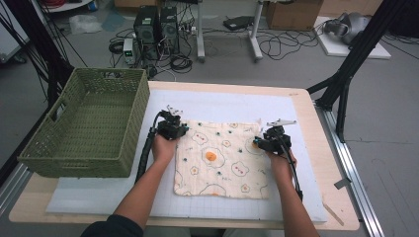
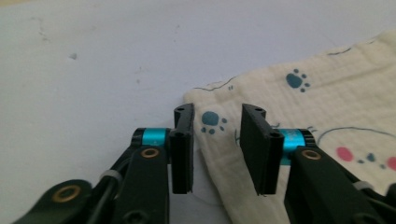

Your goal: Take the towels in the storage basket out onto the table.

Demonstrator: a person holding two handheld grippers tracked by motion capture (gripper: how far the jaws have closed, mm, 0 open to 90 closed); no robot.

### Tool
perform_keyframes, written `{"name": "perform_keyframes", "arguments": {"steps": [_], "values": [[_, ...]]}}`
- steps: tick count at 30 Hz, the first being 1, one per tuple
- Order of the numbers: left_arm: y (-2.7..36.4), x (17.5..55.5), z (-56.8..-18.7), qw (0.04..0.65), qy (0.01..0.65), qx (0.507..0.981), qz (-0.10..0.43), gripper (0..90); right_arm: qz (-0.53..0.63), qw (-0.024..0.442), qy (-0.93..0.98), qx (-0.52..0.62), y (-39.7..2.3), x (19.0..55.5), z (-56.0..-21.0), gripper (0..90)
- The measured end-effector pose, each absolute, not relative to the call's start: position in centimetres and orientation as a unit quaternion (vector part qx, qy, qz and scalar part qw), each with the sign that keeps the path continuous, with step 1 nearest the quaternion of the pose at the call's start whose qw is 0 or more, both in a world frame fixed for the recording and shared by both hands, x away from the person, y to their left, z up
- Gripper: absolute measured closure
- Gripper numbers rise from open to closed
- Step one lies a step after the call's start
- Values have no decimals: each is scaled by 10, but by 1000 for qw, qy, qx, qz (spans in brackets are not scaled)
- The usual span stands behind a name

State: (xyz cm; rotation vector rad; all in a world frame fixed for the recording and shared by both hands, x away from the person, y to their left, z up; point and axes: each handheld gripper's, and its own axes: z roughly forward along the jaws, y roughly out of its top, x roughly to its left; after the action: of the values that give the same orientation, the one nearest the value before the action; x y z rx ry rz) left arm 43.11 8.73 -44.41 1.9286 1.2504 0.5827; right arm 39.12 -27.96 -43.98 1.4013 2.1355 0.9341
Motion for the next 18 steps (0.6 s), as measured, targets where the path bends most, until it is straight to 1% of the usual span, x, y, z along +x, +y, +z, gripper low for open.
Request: {"name": "perform_keyframes", "arguments": {"steps": [4,6,7,10,13,14,15,16,17,18], "values": [[93,423,-437,406,480,746,219,559,359,210,763,495,-287,379,-435,560],[95,419,-435,412,474,749,211,503,363,197,768,489,-289,372,-435,565],[97,417,-435,419,475,746,207,490,365,192,773,483,-290,369,-436,573],[101,410,-432,435,474,739,200,480,360,188,787,465,-288,359,-438,644],[105,402,-431,450,470,733,200,479,341,184,798,462,-284,356,-443,663],[107,399,-430,455,467,732,197,478,346,182,794,466,-284,356,-444,686],[108,396,-430,458,466,731,196,479,346,182,792,469,-285,357,-444,743],[110,394,-429,455,464,735,193,479,342,186,794,467,-285,357,-443,826],[111,392,-428,457,464,736,186,473,335,196,797,463,-285,357,-443,856],[112,390,-426,461,459,737,184,468,326,206,797,464,-284,357,-442,859]]}}
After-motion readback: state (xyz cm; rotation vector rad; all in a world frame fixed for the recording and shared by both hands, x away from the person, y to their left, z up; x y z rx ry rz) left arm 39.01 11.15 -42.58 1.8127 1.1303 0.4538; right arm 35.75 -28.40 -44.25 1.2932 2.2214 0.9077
